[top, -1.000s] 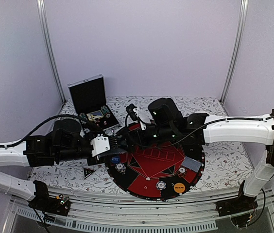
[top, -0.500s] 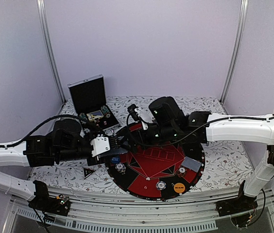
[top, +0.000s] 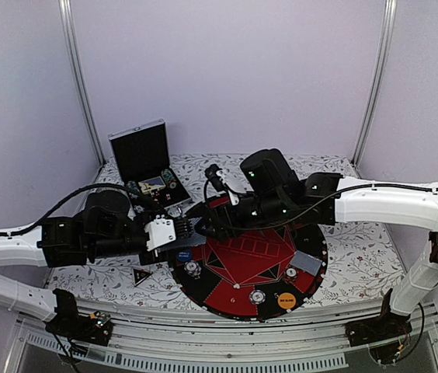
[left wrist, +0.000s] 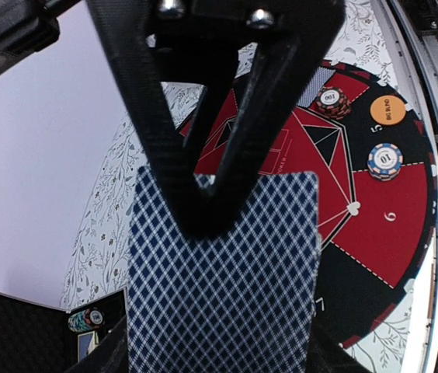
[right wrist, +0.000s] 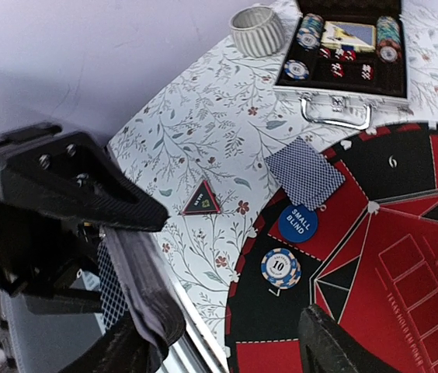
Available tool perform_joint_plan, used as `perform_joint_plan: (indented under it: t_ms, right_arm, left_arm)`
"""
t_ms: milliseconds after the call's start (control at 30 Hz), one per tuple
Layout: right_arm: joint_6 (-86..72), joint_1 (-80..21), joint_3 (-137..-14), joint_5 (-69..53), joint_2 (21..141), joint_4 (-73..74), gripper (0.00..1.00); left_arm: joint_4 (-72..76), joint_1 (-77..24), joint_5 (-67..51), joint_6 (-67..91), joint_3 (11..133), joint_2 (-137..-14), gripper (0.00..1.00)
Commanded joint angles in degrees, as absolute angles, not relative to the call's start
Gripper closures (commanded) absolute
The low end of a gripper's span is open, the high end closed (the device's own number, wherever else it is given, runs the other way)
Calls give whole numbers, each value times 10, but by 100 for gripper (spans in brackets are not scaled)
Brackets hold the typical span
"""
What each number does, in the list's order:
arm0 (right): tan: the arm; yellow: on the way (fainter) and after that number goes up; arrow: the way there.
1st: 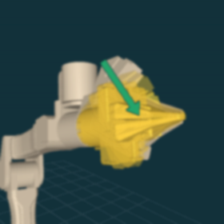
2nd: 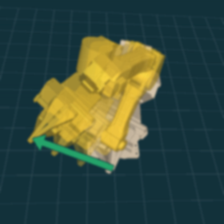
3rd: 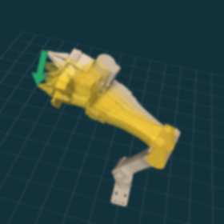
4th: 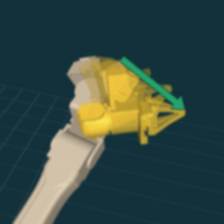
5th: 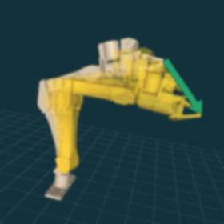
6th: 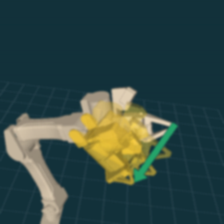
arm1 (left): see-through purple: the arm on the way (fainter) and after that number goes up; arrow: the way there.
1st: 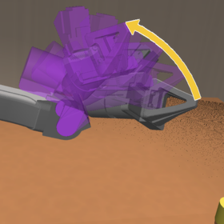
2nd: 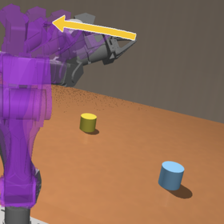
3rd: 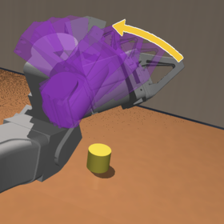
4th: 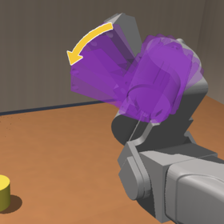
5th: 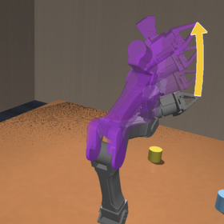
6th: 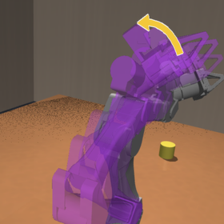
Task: Distribute texas hold em gaming equipment
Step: Pick up the poker card from the face-down deck piles.
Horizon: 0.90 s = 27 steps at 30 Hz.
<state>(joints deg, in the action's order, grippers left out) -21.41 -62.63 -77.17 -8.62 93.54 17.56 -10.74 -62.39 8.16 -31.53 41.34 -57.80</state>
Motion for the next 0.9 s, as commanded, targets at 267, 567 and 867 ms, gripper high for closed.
perform_joint_plan:
  t_ms: [267, 567, 867]
  right_arm:
    - [-229, -627, -785, -109, 916, 177, 60]
    - [-232, -627, -790, -123, 902, 184, 80]
    - [-231, -626, -796, -136, 900, 185, 97]
  left_arm:
    - [-93, -615, 79, -319, 415, -580, 44]
    - [-92, -616, 81, -319, 414, -581, 44]
    - [-93, -615, 80, -319, 415, -586, 44]
